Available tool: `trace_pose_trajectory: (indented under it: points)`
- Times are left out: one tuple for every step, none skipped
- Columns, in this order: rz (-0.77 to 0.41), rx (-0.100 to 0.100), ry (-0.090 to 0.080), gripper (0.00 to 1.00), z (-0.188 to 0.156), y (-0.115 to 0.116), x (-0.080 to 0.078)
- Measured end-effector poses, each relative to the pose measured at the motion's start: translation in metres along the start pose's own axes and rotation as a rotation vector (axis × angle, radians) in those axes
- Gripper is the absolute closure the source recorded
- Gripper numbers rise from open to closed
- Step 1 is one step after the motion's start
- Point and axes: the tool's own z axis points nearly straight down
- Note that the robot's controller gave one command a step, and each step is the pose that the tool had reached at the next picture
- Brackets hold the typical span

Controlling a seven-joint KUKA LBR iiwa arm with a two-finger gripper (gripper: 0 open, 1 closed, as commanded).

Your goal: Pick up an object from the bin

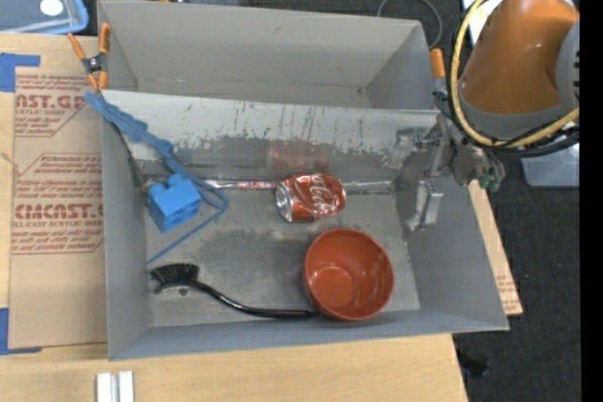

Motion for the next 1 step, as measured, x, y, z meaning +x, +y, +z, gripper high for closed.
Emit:
trace_pose_trajectory:
  points:
    - [-0.002, 0.001, -0.008, 0.00, -0.0049, 0.0006, -0.0015]
